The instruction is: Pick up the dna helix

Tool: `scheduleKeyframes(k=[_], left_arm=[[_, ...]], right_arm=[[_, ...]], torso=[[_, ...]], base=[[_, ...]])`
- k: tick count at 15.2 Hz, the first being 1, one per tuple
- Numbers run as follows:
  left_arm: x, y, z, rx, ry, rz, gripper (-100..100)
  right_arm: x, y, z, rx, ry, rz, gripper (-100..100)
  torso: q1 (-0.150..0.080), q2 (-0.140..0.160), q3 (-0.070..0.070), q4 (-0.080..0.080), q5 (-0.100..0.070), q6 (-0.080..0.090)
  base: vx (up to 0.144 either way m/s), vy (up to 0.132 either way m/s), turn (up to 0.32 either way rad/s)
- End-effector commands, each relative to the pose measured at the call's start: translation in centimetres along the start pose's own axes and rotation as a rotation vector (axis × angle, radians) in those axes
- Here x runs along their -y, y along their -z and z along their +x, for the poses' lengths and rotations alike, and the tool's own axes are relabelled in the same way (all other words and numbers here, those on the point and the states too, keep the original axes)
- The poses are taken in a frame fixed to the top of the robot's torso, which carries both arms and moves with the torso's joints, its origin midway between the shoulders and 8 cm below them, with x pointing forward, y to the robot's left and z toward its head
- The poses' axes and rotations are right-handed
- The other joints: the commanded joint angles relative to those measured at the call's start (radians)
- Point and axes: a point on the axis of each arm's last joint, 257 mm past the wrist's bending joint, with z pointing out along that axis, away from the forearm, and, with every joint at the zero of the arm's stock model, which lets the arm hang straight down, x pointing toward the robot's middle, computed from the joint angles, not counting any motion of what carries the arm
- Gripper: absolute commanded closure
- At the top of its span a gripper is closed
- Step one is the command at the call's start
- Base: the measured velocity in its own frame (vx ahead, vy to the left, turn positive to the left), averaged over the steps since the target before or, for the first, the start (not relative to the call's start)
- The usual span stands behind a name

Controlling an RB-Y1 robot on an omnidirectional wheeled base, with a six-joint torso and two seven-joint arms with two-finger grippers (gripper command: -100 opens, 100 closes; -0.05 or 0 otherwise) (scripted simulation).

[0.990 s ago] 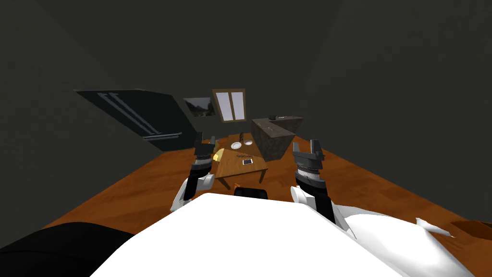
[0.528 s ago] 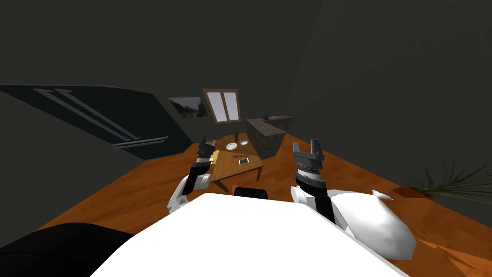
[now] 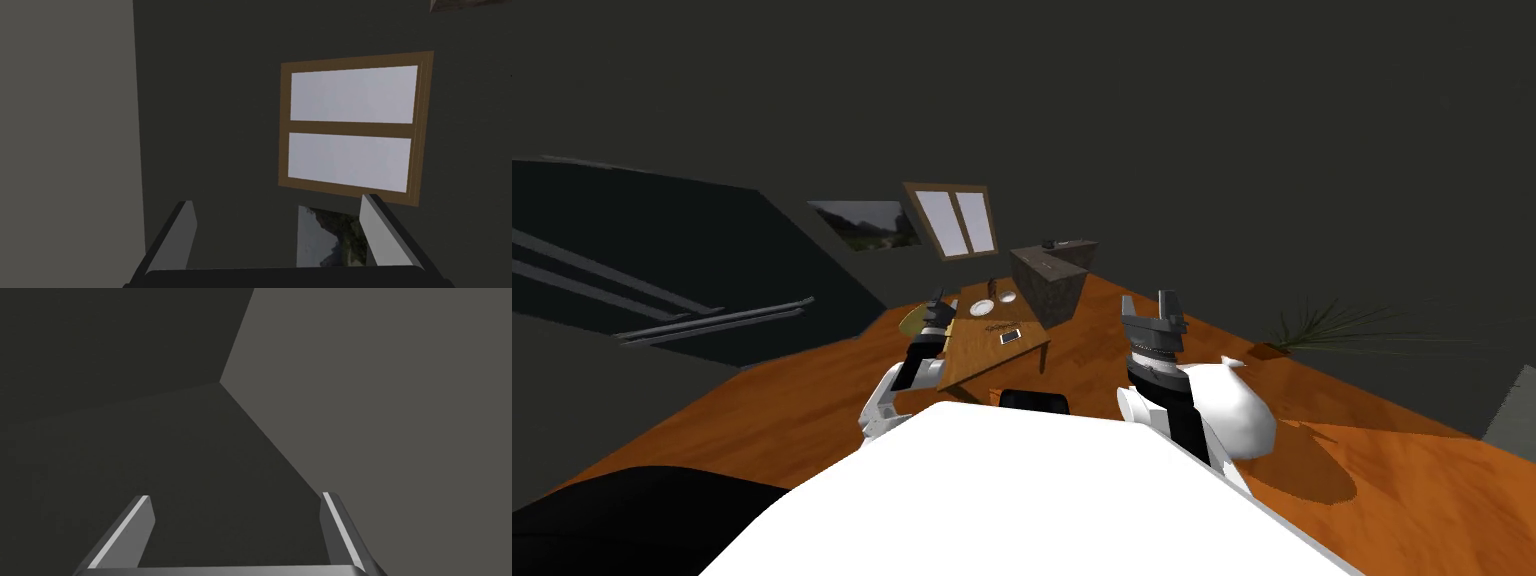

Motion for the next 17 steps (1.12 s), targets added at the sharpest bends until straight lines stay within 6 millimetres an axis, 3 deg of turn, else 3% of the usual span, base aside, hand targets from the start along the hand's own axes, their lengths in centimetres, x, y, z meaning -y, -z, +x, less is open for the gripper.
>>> scheduleKeyframes(k=[1,2,5,7,8,9,10,12,13,15,16,17], left_arm=[[-2.4,-0.1,-2.1,0.038,0.006,-0.069,-100],[-2.7,0.0,-2.2,0.042,0.007,-0.082,-100],[-6.1,0.3,-6.0,0.115,0.025,-0.180,-100],[-7.1,0.5,-6.3,0.127,0.026,-0.212,-100],[-9.0,1.0,-8.4,0.174,0.039,-0.271,-100],[-9.2,1.1,-8.5,0.177,0.039,-0.277,-100],[-10.8,1.7,-10.6,0.222,0.055,-0.322,-100],[-11.4,2.0,-10.8,0.231,0.056,-0.342,-100],[-12.8,2.7,-12.9,0.279,0.075,-0.383,-100],[-13.4,3.0,-13.1,0.289,0.076,-0.406,-100],[-14.8,3.9,-15.1,0.339,0.097,-0.443,-100],[-15.1,4.1,-15.2,0.346,0.098,-0.459,-100]], right_arm=[[0.0,0.0,0.0,0.000,0.000,0.000,0],[0.0,0.0,0.0,0.000,0.000,0.000,0],[0.0,0.0,0.0,0.000,0.000,0.000,0],[0.0,0.0,0.0,0.000,0.000,0.000,0],[0.0,0.0,0.0,0.000,0.000,0.000,0],[0.0,0.0,0.0,0.000,0.000,0.000,0],[0.0,0.0,0.0,0.000,0.000,0.000,0],[0.0,0.0,0.0,0.000,0.000,0.000,0],[0.0,0.0,0.0,0.000,0.000,0.000,0],[0.0,0.0,0.0,0.000,0.000,0.000,0],[0.0,0.0,0.0,0.000,0.000,0.000,0],[0.0,0.0,0.0,0.000,0.000,0.000,0]], torso=[[0.000,0.000,0.000,0.000,0.000,0.000],[0.000,0.000,0.000,0.000,0.000,0.001],[0.000,0.000,0.000,0.000,0.000,0.001],[0.000,0.000,0.000,0.000,0.000,0.001],[0.001,0.000,0.000,0.000,0.000,0.000],[0.001,-0.001,0.000,0.000,0.000,0.001],[0.000,-0.001,0.000,0.000,0.000,0.001],[0.001,0.000,0.000,0.000,0.000,0.001],[0.001,-0.001,0.000,0.000,0.000,0.000],[0.001,-0.001,-0.001,0.000,0.000,0.001],[0.001,-0.001,0.000,0.000,0.000,0.000],[0.001,-0.001,-0.001,0.000,0.000,0.001]], base=[[-0.009,-0.005,-0.208],[-0.010,-0.002,-0.242],[-0.012,-0.001,-0.334],[-0.010,0.006,-0.216],[-0.005,0.001,-0.248],[-0.006,0.003,-0.280],[-0.005,0.003,-0.399],[-0.007,0.010,-0.197],[-0.006,0.004,-0.202],[-0.005,0.007,-0.218],[-0.003,0.006,-0.275],[-0.003,0.008,-0.290]])
